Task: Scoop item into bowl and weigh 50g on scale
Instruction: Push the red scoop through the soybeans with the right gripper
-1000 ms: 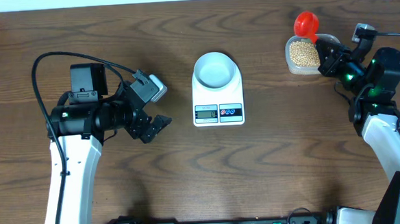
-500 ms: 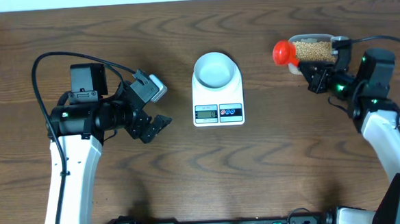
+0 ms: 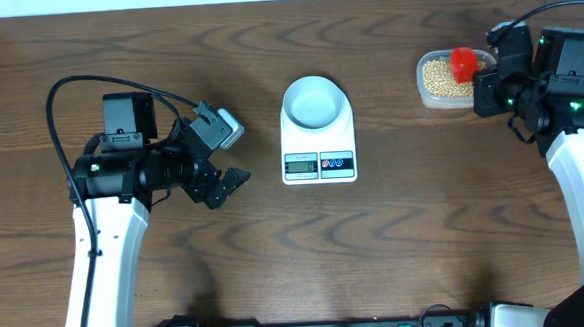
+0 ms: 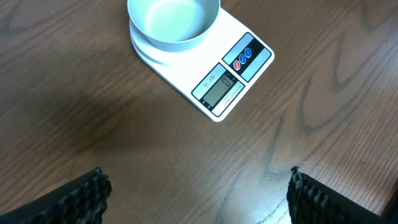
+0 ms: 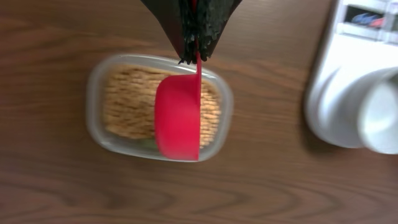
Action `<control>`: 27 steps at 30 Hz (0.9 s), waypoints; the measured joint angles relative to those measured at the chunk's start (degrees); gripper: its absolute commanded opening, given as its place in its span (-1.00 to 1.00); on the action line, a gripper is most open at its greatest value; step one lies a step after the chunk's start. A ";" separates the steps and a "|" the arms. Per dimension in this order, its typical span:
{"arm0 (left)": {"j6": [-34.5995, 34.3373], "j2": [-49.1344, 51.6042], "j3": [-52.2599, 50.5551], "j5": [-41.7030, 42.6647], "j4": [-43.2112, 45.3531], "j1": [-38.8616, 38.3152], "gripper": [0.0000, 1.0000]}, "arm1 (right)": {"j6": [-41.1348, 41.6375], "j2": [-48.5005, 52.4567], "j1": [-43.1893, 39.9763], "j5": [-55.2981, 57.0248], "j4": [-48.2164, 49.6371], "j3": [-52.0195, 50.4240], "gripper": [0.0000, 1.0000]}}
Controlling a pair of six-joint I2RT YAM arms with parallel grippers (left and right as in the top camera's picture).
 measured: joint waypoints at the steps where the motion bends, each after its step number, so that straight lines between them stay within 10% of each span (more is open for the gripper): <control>1: 0.00 0.00 0.00 0.00 0.00 0.00 0.86 | -0.76 0.00 0.20 1.84 0.04 0.00 -0.98; 27: 0.00 0.00 0.00 0.00 0.00 0.00 0.86 | -11.32 10.91 8.04 21.16 1.60 0.00 -0.98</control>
